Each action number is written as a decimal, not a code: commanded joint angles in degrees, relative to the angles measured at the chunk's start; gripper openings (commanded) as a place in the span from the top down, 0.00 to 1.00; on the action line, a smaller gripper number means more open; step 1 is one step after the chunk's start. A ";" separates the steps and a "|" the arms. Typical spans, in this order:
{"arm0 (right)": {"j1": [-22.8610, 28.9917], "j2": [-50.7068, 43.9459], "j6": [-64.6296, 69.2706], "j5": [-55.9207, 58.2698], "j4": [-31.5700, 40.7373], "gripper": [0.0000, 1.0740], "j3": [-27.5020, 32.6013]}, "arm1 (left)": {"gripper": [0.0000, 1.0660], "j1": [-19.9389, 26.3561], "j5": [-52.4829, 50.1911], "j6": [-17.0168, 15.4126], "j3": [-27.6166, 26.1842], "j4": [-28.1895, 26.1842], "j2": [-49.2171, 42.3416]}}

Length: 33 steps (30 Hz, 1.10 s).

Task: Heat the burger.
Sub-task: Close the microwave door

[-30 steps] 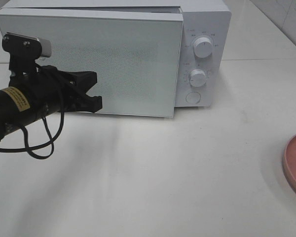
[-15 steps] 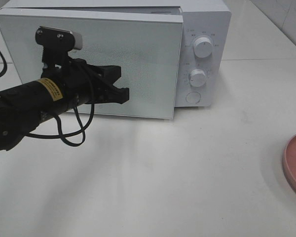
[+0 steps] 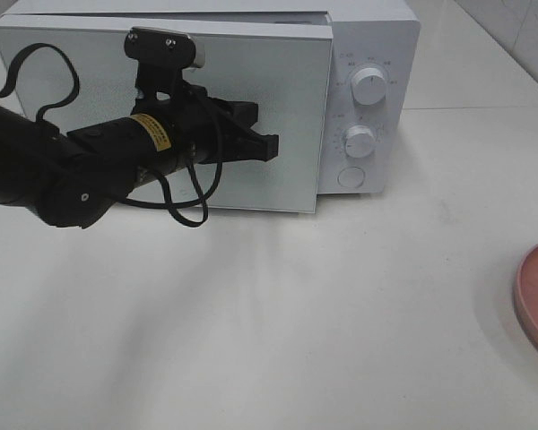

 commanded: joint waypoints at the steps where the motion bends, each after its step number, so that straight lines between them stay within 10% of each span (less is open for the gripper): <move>1: -0.40 -1.55 -0.63 -0.92 0.00 0.30 0.17 | 1.00 -0.86 0.57 -0.34 -2.75 -1.15 1.32; 33: -0.40 -1.55 -0.63 -0.92 0.00 0.30 0.17 | 1.00 0.52 8.37 -0.40 -18.16 -1.26 7.51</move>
